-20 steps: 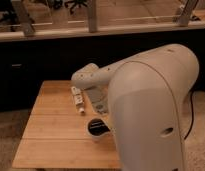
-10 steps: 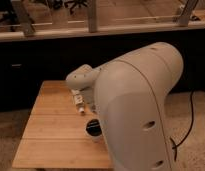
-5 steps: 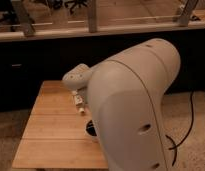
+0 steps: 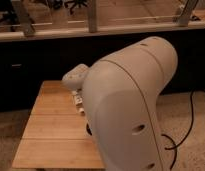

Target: Place the eraser in the ceramic cup

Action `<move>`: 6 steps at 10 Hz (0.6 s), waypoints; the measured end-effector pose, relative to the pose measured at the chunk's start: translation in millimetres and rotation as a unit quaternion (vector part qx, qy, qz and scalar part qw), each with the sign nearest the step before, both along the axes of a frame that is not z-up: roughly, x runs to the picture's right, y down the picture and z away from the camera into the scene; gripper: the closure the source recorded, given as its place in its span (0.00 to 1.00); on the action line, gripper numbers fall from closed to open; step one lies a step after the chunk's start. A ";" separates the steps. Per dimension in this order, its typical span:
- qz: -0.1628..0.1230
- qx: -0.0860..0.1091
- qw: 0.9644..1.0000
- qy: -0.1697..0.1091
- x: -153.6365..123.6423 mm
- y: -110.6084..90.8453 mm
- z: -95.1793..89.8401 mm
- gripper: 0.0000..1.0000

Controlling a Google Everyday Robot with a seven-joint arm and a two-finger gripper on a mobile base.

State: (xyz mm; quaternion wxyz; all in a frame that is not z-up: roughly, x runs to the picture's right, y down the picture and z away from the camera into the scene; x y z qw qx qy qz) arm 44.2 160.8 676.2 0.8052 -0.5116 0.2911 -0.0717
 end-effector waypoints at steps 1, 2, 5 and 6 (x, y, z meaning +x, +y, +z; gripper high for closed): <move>-0.001 -0.001 1.000 0.000 0.0 0.1 0.2 1.00; -0.002 -0.001 1.000 -0.001 0.1 0.1 0.3 0.98; -0.003 -0.003 1.000 -0.006 -0.5 1.0 0.7 0.71; -0.003 -0.002 1.000 -0.007 -0.5 1.0 0.4 0.61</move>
